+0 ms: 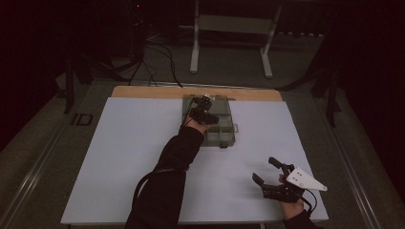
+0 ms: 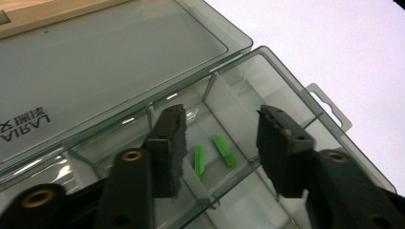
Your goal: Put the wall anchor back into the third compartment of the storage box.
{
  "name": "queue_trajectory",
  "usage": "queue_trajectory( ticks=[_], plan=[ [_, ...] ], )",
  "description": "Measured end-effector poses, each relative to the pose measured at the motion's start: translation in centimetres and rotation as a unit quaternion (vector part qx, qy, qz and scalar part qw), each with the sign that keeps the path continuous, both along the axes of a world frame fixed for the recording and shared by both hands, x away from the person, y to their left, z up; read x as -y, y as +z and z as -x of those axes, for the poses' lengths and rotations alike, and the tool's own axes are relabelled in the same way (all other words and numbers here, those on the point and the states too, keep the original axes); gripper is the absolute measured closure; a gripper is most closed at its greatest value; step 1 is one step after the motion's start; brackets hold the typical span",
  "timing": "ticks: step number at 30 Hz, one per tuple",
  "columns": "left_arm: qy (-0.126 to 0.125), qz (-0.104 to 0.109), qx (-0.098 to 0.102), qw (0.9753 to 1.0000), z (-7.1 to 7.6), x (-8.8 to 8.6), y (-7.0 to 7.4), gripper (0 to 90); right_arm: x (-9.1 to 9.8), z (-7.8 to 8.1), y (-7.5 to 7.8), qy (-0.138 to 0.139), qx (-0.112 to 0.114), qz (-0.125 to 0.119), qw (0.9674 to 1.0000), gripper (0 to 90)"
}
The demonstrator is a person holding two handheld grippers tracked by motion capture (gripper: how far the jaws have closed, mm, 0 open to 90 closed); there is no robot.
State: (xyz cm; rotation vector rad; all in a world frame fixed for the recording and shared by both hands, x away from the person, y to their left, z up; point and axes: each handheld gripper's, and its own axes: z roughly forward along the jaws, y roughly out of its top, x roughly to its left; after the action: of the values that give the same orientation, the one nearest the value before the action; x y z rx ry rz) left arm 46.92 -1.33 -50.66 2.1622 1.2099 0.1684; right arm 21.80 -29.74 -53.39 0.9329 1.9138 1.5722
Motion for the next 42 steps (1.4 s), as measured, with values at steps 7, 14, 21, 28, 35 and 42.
queue_trajectory(
  ticks=[7, 14, 21, 28, 35, 42],
  plan=[
    [-0.002, -0.001, 0.001, 1.0000, 0.5, -0.5, 0.8, 23.6, -0.1, 0.0, 0.0, 0.000, 0.001, 0.003, 1.0000, 13.2],
    [-0.014, -0.002, -0.003, 0.9999, 1.3, -1.6, 2.1, 0.0, -0.2, 0.0, 0.0, 0.000, 0.000, 0.003, 1.0000, 13.3],
    [-0.041, 0.011, -0.004, 0.9991, 2.5, -2.9, 2.9, 0.0, -0.2, 0.0, 0.0, -0.001, 0.000, 0.004, 1.0000, 13.2],
    [-0.057, 0.011, 0.003, 0.9983, 3.7, -4.2, 3.5, 0.0, -0.3, 0.0, -0.1, -0.001, -0.001, 0.006, 1.0000, 13.2],
    [-0.073, 0.013, 0.006, 0.9972, 5.2, -5.5, 4.1, 0.0, -0.4, 0.0, -0.1, 0.000, 0.000, 0.008, 1.0000, 13.2],
    [-0.089, 0.013, 0.011, 0.9959, 6.8, -7.2, 4.6, 0.0, -0.4, 0.0, -0.1, 0.000, -0.002, 0.008, 1.0000, 13.2]
  ],
)
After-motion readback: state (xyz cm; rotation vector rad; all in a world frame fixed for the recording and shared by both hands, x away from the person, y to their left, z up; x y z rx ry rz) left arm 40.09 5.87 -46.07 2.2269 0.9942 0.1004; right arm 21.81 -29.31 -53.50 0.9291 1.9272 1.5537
